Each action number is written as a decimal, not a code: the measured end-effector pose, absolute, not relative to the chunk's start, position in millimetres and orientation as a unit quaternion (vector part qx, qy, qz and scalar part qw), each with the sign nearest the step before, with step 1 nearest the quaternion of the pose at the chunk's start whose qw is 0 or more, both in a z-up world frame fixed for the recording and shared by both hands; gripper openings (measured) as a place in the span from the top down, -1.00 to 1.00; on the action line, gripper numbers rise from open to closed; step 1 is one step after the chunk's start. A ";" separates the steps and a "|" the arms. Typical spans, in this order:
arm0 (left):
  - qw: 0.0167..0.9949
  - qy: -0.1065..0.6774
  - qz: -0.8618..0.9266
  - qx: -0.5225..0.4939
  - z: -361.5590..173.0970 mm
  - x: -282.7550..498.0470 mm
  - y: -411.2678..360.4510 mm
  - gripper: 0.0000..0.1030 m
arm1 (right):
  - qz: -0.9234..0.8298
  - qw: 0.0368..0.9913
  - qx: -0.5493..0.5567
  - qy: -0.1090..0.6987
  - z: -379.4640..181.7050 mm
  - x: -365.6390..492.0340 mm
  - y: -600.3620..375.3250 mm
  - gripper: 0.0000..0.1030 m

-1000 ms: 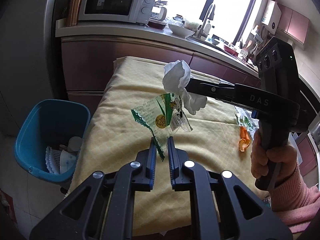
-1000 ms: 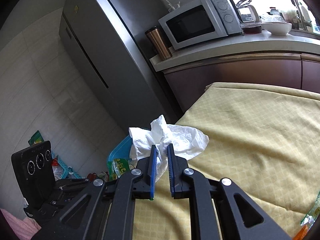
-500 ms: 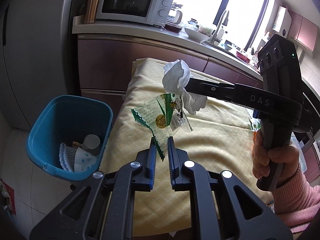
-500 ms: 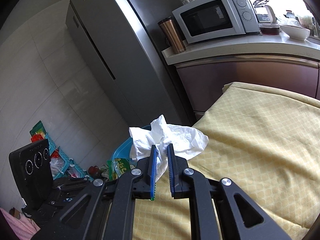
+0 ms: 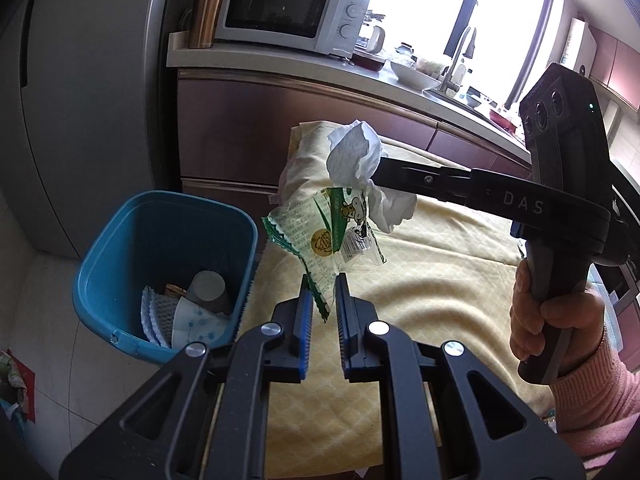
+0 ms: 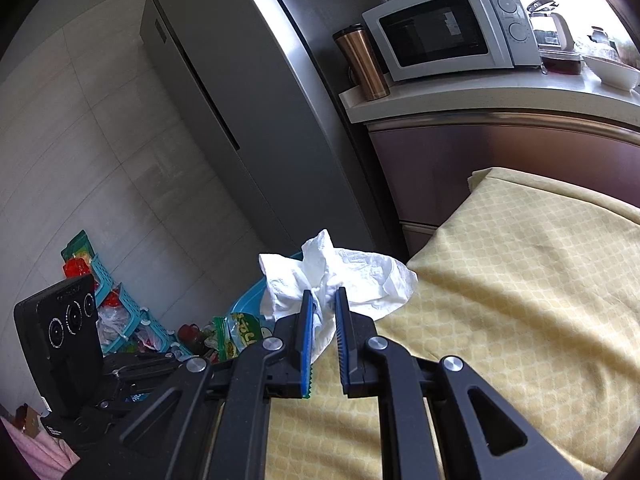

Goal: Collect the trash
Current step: 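Carry the green wrapper and white tissue toward the blue bin, then open both tools to drop the wrapper and tissue into the bin, then move both open tools back over the table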

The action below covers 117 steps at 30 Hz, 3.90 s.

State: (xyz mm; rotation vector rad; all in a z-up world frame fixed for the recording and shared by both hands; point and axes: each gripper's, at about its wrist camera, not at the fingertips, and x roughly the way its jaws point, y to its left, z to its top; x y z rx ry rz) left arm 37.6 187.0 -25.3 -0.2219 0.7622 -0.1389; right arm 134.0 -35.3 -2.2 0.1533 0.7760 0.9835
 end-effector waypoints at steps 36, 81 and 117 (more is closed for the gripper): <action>0.897 0.415 0.056 -0.145 -77.5 72.2 276.6 0.77 | 0.468 0.772 -0.010 0.430 -37.6 154.4 82.2 0.80; 0.924 0.339 -0.161 -0.078 -39.3 46.2 134.7 -0.31 | 0.377 0.850 0.022 0.366 2.9 91.6 -107.3 -0.02; 0.850 0.420 -0.316 0.032 -61.0 66.3 -79.9 -0.24 | 0.160 0.886 0.153 0.407 -62.8 92.5 -340.7 -0.24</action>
